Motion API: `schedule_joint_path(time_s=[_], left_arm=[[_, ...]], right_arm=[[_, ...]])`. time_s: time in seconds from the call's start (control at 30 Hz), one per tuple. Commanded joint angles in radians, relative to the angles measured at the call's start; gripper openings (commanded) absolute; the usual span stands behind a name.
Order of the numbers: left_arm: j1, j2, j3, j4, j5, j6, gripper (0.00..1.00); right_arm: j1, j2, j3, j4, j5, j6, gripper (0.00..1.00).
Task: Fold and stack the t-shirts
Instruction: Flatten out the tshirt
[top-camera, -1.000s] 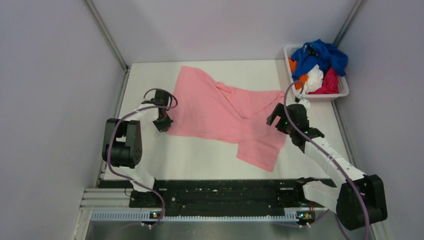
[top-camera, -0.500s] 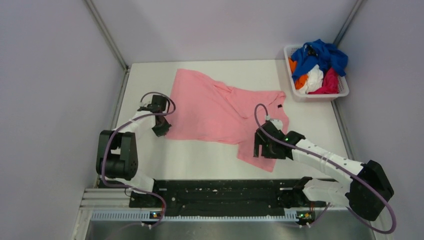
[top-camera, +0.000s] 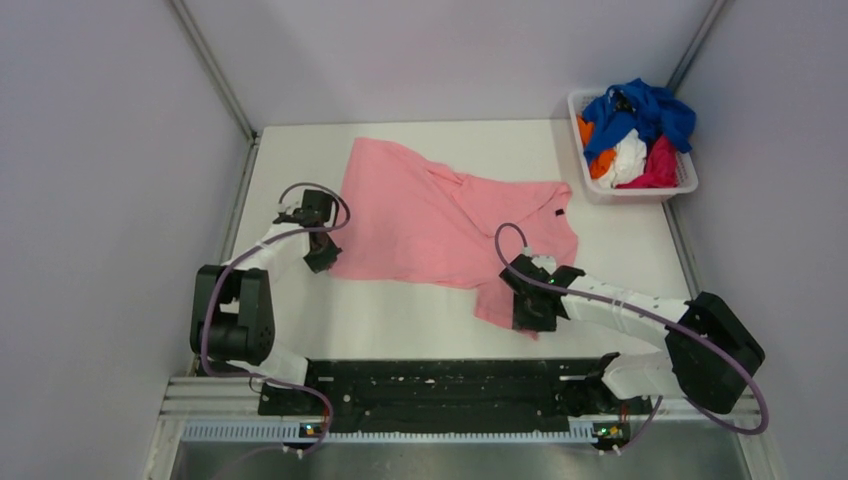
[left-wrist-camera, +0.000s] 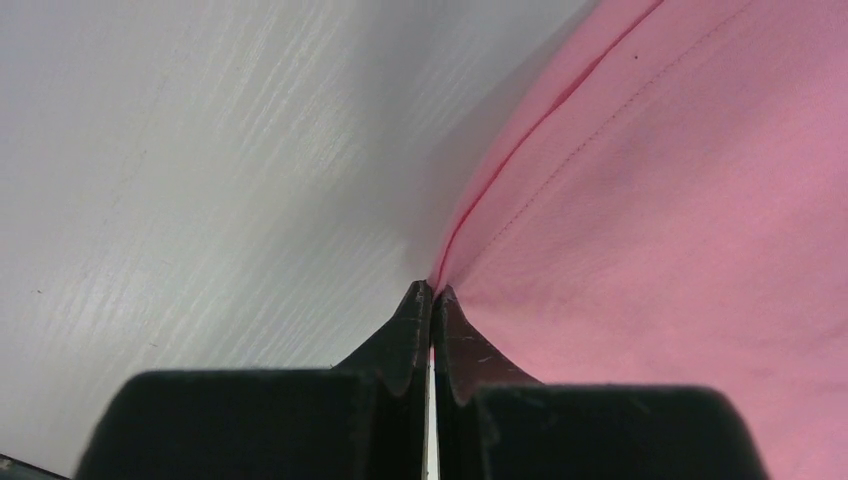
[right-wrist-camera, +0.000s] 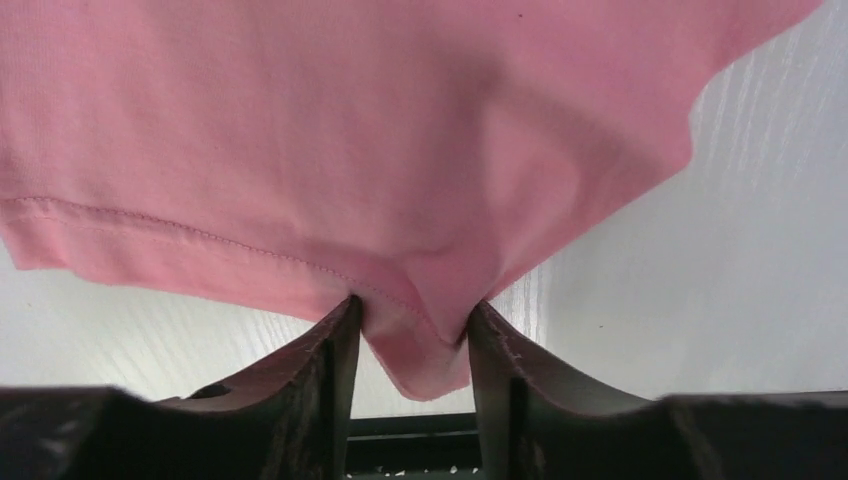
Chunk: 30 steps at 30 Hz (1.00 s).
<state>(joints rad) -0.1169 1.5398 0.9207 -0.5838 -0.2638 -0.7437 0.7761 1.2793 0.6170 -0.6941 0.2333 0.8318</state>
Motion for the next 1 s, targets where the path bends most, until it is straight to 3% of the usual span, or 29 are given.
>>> schedule_joint_path(time_s=[0.0,0.1,0.13,0.33,0.53,0.77,0.87,0.97], left_arm=[[-0.003,-0.046,-0.005,-0.005,-0.038,-0.007,0.0],[-0.003,-0.058,-0.005,-0.004,-0.039,-0.002,0.0],[-0.003,-0.06,-0.001,-0.004,-0.038,0.006,0.0],[-0.006,-0.095,0.063,-0.03,-0.046,0.021,0.0],[-0.009,-0.169,0.253,-0.086,-0.092,0.019,0.0],[-0.011,-0.343,0.456,-0.043,-0.073,0.071,0.0],[-0.011,-0.409,0.528,-0.024,-0.067,0.089,0.0],[-0.011,-0.466,0.613,-0.03,-0.058,0.11,0.0]], right_arm=[[0.009,0.069,-0.041,0.077,0.009,0.039,0.36],[0.008,0.049,-0.032,0.077,0.045,0.047,0.13],[0.008,0.038,-0.025,0.074,0.062,0.048,0.01],[-0.051,-0.076,0.091,0.076,0.178,0.008,0.0],[-0.199,-0.208,0.284,0.172,0.291,-0.101,0.0],[-0.222,-0.3,0.551,0.214,0.403,-0.291,0.0],[-0.221,-0.327,0.68,0.238,0.398,-0.365,0.0],[-0.222,-0.32,0.811,0.267,0.297,-0.451,0.0]])
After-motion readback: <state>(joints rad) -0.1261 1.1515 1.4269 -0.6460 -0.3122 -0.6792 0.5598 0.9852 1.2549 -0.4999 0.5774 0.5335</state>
